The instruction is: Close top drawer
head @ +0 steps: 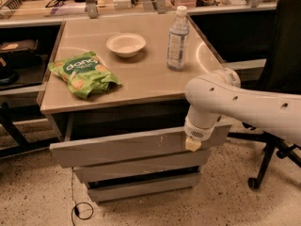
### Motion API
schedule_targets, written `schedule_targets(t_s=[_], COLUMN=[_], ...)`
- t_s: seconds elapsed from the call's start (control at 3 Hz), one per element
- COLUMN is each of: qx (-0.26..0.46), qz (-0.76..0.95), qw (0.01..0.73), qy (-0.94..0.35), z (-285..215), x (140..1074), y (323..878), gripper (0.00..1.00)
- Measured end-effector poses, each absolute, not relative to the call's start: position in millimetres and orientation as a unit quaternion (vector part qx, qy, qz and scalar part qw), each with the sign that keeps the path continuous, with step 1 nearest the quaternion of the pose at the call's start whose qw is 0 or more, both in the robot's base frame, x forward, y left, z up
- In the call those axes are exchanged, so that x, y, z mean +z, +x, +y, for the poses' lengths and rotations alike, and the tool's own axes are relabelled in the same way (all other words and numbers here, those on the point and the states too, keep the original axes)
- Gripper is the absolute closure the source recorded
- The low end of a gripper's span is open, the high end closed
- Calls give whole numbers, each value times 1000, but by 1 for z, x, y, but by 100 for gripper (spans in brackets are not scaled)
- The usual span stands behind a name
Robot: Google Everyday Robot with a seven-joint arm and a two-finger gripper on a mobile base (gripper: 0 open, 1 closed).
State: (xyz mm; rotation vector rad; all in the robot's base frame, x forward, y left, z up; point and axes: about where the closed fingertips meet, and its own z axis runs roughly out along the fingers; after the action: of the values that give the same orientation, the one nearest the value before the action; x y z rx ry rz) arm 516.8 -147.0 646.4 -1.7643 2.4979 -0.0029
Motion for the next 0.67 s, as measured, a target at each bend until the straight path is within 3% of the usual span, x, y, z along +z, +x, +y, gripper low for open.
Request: schedule_targets(t_s=[0.67], qx=[-2], qz=[816], qw=[42], qy=[-576], z=[-147], x=[646], y=[517], gripper=[58])
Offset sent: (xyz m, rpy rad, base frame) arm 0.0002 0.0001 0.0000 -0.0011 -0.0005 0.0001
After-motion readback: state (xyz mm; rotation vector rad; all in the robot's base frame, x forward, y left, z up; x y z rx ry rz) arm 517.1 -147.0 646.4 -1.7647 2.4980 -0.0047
